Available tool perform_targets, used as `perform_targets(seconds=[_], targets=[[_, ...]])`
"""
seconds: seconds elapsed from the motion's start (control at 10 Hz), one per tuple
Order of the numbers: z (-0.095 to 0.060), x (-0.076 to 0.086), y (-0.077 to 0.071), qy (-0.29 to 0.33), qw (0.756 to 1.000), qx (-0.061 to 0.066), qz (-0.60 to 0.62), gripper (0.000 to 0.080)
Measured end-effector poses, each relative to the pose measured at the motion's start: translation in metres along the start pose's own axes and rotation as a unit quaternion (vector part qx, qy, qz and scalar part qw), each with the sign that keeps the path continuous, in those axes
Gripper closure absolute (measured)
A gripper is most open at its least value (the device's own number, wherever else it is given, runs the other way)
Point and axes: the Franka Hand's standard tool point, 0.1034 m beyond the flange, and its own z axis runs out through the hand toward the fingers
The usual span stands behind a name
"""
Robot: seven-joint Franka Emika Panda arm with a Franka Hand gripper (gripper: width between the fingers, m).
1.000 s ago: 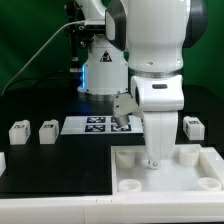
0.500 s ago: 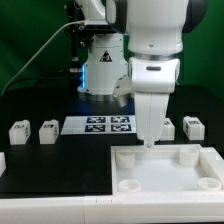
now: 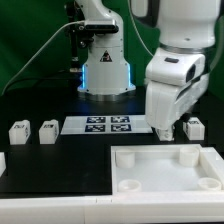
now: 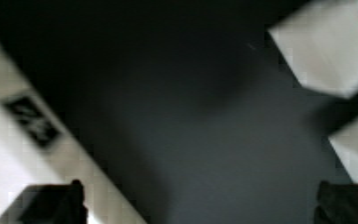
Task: Assemble one leg
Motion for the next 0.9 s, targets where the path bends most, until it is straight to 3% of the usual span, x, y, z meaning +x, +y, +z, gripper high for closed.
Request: perform_targets(seconds=[0.2,0.4,0.5,0.7,0.9], targets=[[-0.001,0.022,-0.015,0.007,0.993,0.004,0.114,0.0151],[-0.003,0.035,-0.020,0.004,0.973,0.015,0.228,0.0151],[-0.002,0.035,-0.021,0.006,0.958,0.020,0.286,0.0151],[-0.001,0.033,-0.022,0.001,0.963,0.021,0.270,0.0151],[0.001,0.028,-0.027,-0.031,0.955,0.031,0.292,0.0151]])
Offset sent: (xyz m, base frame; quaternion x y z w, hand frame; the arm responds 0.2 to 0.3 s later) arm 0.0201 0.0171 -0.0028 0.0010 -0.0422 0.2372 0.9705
